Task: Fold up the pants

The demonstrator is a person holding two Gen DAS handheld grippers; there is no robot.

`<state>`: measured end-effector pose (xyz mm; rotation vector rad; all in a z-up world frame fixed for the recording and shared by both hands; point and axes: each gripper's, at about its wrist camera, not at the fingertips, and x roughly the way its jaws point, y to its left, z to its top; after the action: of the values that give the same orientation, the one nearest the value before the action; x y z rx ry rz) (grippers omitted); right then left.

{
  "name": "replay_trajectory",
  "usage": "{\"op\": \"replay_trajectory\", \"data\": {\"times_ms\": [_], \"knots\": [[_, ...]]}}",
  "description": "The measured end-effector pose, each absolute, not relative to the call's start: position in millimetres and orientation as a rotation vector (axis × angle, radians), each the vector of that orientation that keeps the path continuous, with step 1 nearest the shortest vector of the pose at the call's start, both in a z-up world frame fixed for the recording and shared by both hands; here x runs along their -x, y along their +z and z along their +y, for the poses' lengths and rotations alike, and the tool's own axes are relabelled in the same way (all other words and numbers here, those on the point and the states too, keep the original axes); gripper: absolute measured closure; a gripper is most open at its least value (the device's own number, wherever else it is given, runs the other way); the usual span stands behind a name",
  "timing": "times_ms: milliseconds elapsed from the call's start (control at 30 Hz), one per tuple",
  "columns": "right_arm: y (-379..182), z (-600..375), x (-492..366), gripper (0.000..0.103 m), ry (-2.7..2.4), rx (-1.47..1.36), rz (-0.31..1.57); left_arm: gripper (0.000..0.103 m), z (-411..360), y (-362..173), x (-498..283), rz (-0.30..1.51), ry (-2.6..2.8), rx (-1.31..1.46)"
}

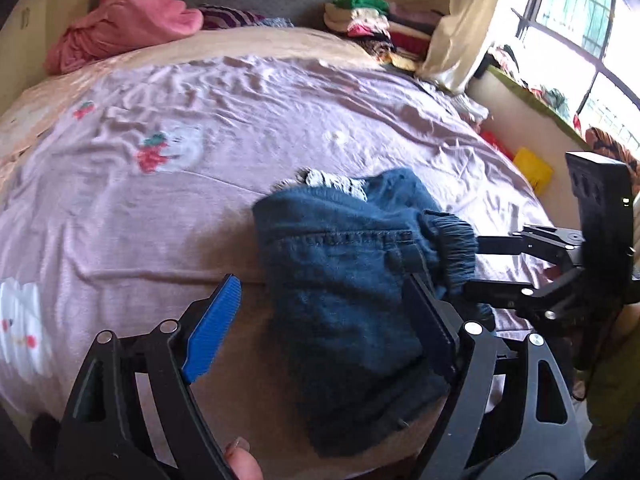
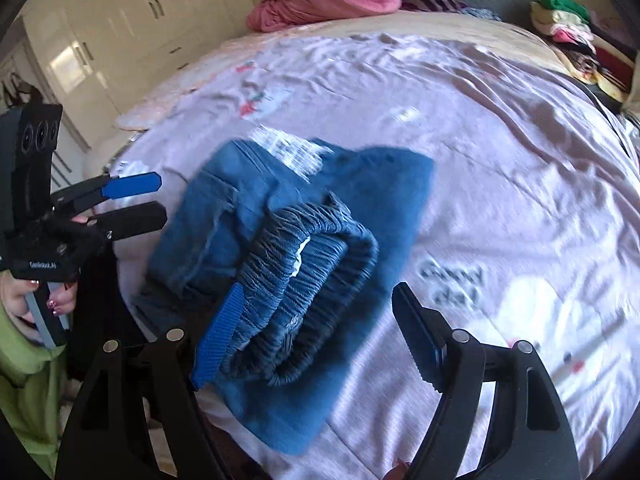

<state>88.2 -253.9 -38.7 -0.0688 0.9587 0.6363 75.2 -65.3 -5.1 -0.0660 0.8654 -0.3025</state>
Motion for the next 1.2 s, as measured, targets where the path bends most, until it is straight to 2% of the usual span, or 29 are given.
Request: {"op": "replay_trajectory", "data": {"times_ms": [100, 233, 567, 600, 667, 733, 800, 833, 900, 967, 1033, 1100, 1133, 1167, 1200], "knots": [[-45, -262, -83, 0.028, 0.615, 0.063, 0.962, 0.028, -65, -19, -70, 0.891, -0.258, 0.007], [-43, -262, -80, 0.027, 0.622, 0.073, 0.957, 0.027, -52, -24, -63, 0.914, -0.283, 0.08], [21, -263, -94, 0.027, 0.67, 0.061, 0.82, 0.026, -49, 9, -17, 0.823, -0.373, 0.047], [26, -259, -99, 0.027, 0.68, 0.067, 0.814, 0.027, -56, 10, -12, 0.819, -0.403, 0.033], [31, -246, -110, 0.027, 0.73, 0.069, 0.824, 0.039, -69, 10, -5, 0.815, -0.444, 0.01], [28, -235, -122, 0.028, 0.773, 0.068, 0.852, 0.044, -83, 6, 0, 0.82, -0.478, -0.015], [22, -222, -132, 0.034, 0.79, 0.082, 0.888, 0.052, -97, -3, 1, 0.844, -0.489, -0.055], [18, -214, -138, 0.041, 0.808, 0.096, 0.91, 0.056, -102, -8, 0, 0.853, -0.494, -0.068], [12, -201, -147, 0.044, 0.83, 0.124, 0.936, 0.059, -105, -16, -3, 0.863, -0.492, -0.067], [4, -189, -154, 0.051, 0.83, 0.155, 0.96, 0.074, -106, -23, -6, 0.875, -0.493, -0.064], [-5, -178, -161, 0.056, 0.833, 0.208, 0.987, 0.074, -111, -27, -3, 0.881, -0.503, -0.083], [-16, -172, -165, 0.057, 0.815, 0.247, 1.016, 0.074, -116, -29, 1, 0.887, -0.524, -0.105], [-24, -169, -167, 0.063, 0.806, 0.264, 1.037, 0.074, -119, -29, 4, 0.884, -0.533, -0.116], [-29, -167, -167, 0.078, 0.798, 0.262, 1.048, 0.074, -121, -29, 6, 0.881, -0.539, -0.128], [-33, -166, -163, 0.086, 0.787, 0.251, 1.039, 0.074, -122, -30, 6, 0.883, -0.54, -0.128]]}}
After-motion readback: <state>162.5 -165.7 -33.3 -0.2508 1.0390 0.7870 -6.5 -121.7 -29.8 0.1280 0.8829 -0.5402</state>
